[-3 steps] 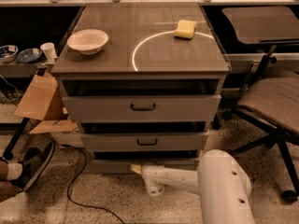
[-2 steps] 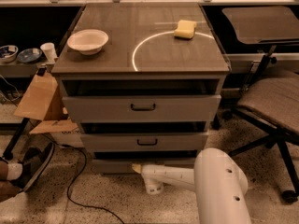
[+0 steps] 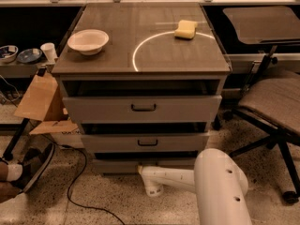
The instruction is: Open bottom drawer
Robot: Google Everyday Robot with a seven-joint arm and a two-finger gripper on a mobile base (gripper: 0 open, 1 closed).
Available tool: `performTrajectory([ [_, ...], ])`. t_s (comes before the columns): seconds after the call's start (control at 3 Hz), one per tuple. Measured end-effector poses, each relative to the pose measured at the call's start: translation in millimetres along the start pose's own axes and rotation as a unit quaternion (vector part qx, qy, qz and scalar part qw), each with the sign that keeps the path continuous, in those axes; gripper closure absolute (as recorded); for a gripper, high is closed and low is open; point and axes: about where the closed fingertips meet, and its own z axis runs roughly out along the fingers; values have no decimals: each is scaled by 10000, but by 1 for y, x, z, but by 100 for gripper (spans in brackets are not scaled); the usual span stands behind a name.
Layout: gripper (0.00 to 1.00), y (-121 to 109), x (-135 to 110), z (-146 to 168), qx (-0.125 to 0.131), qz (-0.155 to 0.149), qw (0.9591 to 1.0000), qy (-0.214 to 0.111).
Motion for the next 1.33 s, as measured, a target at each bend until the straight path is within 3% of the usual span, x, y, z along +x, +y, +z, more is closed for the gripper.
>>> performTrajectory([
  [0.33, 89, 3, 1, -1, 20, -2, 10000, -21],
  [0.67, 100, 3, 1, 0, 20, -1, 10000, -23],
  [1.33, 100, 3, 3, -2, 43, 8, 10000, -74],
])
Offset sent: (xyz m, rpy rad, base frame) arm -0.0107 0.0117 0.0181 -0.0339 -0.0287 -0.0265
